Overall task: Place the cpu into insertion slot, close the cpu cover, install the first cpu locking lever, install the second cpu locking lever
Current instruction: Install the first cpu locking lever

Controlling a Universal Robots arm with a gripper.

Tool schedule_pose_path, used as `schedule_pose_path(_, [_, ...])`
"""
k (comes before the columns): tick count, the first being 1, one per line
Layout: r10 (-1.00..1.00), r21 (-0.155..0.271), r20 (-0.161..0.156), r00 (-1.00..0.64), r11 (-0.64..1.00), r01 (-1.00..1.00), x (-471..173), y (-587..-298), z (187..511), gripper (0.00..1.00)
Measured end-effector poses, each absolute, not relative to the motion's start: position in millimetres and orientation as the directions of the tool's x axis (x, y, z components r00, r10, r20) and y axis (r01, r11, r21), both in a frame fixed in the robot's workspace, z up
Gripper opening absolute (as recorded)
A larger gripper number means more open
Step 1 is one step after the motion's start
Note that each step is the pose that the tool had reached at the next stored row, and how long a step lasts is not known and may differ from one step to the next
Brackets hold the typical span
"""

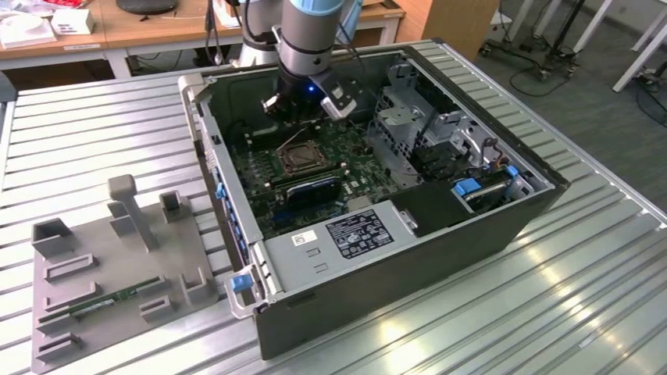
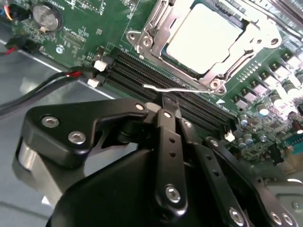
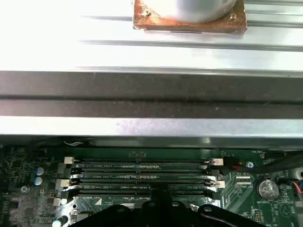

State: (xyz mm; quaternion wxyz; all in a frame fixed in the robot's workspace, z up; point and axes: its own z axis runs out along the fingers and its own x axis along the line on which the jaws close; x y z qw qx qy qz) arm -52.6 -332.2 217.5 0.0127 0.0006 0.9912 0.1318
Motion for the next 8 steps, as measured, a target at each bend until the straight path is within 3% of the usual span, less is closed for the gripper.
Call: schedule_pose_path(8, [0.005,0.266,-0.029,-1.000,0.964,-0.003,-70.9,-332.2,217.8,0.11])
